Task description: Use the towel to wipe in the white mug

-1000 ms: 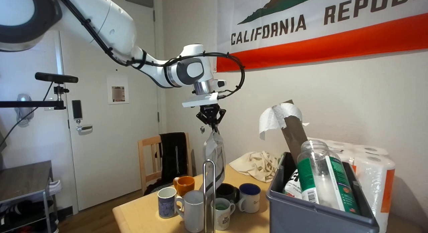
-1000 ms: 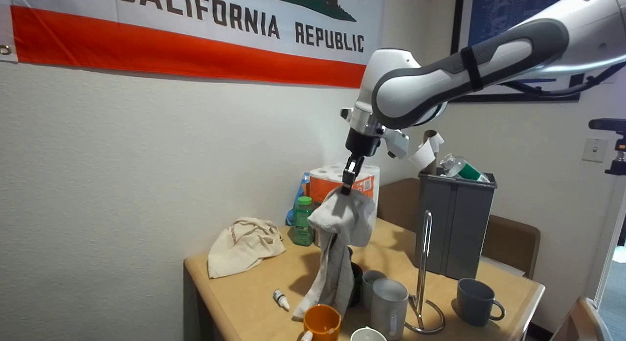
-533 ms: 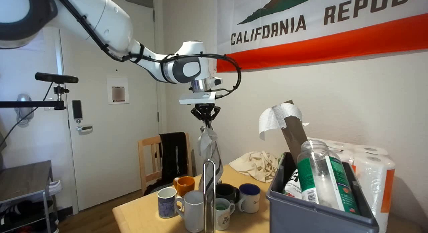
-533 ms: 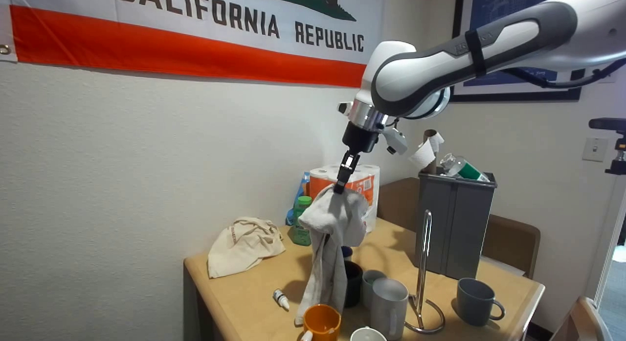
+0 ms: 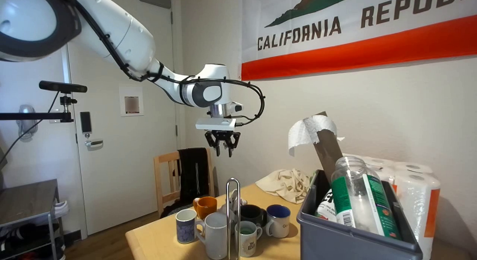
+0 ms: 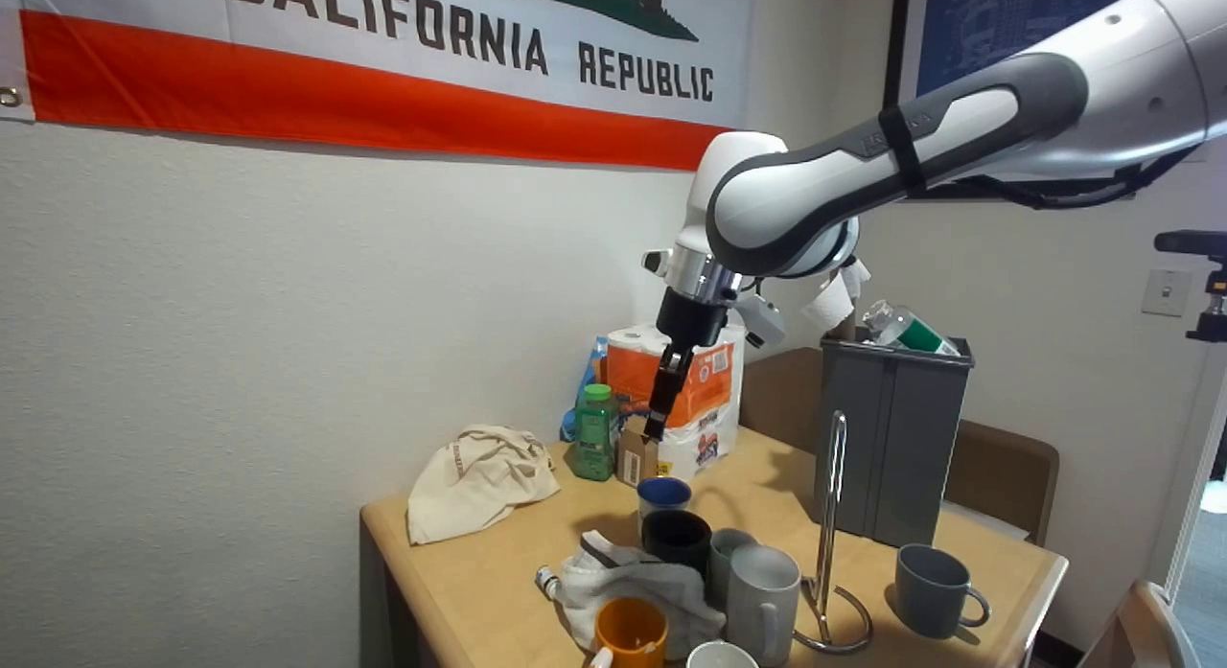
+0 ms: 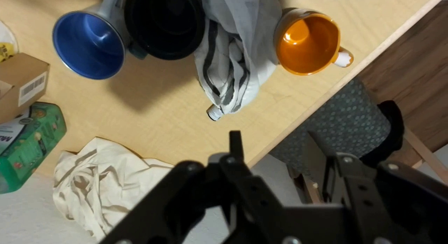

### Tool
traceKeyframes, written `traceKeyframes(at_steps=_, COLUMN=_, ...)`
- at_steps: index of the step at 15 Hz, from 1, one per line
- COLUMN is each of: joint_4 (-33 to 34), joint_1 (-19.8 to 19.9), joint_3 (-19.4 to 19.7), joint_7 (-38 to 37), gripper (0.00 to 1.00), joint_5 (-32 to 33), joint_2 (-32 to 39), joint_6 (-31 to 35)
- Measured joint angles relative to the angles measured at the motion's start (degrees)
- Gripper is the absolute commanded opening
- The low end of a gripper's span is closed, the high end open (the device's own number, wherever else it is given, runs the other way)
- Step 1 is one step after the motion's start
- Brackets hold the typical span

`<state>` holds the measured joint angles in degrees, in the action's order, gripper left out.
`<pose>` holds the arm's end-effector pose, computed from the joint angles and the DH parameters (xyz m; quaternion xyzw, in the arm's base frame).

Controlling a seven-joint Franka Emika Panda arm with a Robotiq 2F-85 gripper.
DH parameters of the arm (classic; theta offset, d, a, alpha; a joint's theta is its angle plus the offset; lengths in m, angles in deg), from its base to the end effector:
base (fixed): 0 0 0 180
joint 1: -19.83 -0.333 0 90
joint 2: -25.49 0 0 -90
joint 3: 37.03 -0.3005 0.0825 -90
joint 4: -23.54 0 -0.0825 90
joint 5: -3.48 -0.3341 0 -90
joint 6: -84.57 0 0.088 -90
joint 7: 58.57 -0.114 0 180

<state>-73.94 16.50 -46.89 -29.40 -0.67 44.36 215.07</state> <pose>0.6096 0.1337 0.4301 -0.9333 -0.3318 -0.1317 0.0392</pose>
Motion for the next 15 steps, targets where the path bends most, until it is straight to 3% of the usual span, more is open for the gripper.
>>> traceKeyframes(at_steps=2, joint_4=0.1, joint_1=0.0, joint_3=0.0, joint_7=0.0, gripper=0.98, joint_5=0.5, joint_2=0.2, joint_6=-0.4)
traceKeyframes(at_steps=3, joint_4=0.4, joint_1=0.0, joint_3=0.1, joint_7=0.0, gripper=1.00, joint_5=1.0, joint_2=0.1, joint_6=-0.8)
traceKeyframes(at_steps=15, joint_4=3.7, joint_1=0.2, joint_3=1.0, joint_7=0.0, gripper=1.00, joint_5=5.4, joint_2=-3.1, joint_6=-7.0)
